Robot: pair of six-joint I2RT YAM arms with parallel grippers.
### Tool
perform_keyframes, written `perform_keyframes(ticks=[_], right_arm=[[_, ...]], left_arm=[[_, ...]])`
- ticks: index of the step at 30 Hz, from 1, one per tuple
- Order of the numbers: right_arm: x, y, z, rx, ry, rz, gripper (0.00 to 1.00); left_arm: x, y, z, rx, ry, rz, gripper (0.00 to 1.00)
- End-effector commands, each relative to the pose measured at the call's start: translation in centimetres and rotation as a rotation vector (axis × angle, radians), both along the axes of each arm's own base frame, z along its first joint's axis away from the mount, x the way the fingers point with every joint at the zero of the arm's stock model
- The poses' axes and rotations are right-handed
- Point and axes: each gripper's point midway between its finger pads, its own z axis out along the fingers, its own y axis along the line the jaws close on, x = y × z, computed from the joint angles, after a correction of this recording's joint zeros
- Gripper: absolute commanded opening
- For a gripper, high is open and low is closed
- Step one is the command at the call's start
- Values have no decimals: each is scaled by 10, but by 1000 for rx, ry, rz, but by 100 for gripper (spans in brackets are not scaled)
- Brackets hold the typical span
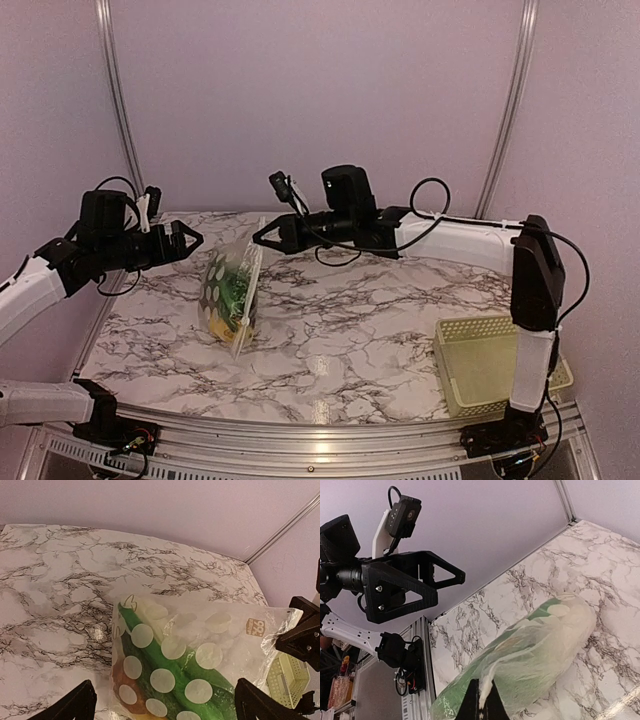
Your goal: Open the zip-top bag and remove the fake food
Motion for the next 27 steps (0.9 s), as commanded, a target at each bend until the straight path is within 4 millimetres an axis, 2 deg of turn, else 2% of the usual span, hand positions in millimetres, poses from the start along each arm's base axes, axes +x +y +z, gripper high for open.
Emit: perform_keyframes(ticks=[1,5,13,22,27], right_arm=[[1,-19,32,-88,-124,6,0],[-3,-28,51,-144,-197,26,0],[-24,-55,72,-256,-322,109,0],[-49,-76,90,-314,-466,226,0],[-60,-75,86,-309,-476,297,0]], left_arm=[[-3,-4,7,-10,-40,-32,99],[-4,-11,16,-27,-72,-72,99],[-16,-32,37,-72,-150,-217,99],[-54,-76,61,-69,-305,-482,99],[-70,-97,71,-43,-444,-586,99]])
